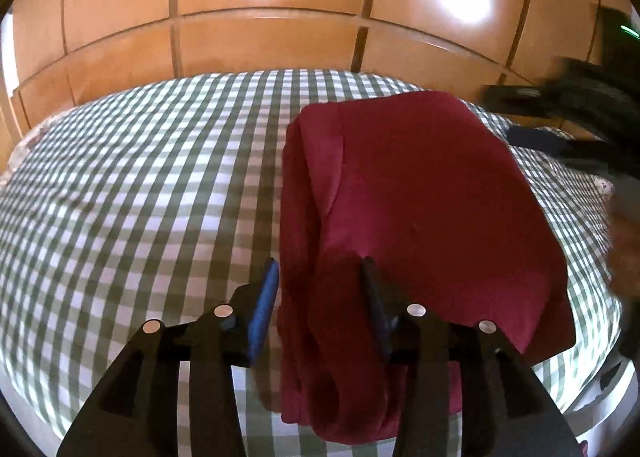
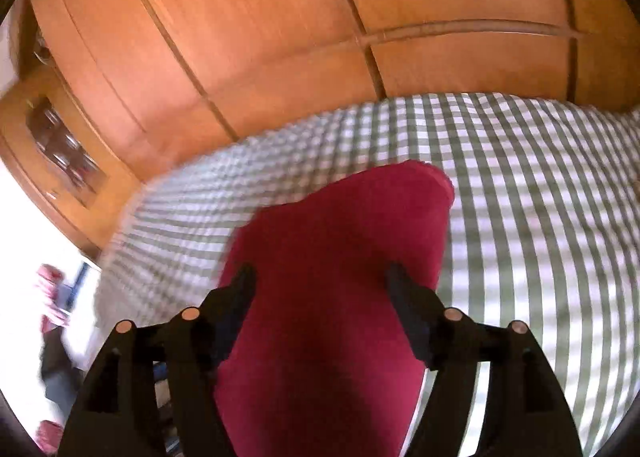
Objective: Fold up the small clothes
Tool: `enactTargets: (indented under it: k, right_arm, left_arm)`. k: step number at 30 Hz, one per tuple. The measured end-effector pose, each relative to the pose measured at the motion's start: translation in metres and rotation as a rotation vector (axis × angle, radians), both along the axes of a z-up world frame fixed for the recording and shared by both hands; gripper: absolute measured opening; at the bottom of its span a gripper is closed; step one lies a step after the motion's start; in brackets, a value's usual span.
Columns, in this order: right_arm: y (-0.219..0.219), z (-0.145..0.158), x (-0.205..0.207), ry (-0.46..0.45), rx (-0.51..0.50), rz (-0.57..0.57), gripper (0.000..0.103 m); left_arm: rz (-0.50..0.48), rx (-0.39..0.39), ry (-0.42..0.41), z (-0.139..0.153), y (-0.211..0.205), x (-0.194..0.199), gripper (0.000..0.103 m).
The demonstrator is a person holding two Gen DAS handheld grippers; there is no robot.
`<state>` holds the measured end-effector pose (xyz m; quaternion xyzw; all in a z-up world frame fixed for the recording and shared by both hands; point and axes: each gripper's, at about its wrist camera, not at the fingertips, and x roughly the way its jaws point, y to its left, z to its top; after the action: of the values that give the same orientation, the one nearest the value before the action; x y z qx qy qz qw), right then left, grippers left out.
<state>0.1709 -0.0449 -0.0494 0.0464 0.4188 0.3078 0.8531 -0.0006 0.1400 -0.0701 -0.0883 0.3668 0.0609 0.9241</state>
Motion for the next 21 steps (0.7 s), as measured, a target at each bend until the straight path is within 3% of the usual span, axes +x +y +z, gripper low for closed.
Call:
enactTargets:
  k: [3,5,6,10,15,21]
  right_arm:
    - [0.019,-0.045,0.036,0.063,-0.172,-0.036,0.073]
    - [0.012,-0.069,0.05,0.135,-0.147,-0.05,0.081]
    - [0.004,-0.071,0.054,0.157,-0.098,-0.061,0.081]
    - [-0.009,-0.07,0.051,0.143,-0.056,-0.061,0.082]
    - [-0.029,-0.056,0.041,0.124,-0.022,-0.076,0.093]
    - [-0.054,-0.04,0.015,0.134,0.056,-0.093,0.096]
  left_arm:
    - [0.009,-0.005,-0.004,-0.003,0.001,0.002,0.048]
    - [0.008,-0.018,0.0,-0.004,0.002,0.005,0.053]
    - [0.012,-0.018,-0.001,-0.004,0.003,0.005,0.056]
    - [0.019,-0.029,-0.004,-0.004,0.004,0.003,0.063]
    - [0.034,-0.017,-0.008,-0.003,0.003,-0.003,0.071]
    - [0.035,-0.033,-0.013,-0.003,0.006,-0.01,0.071]
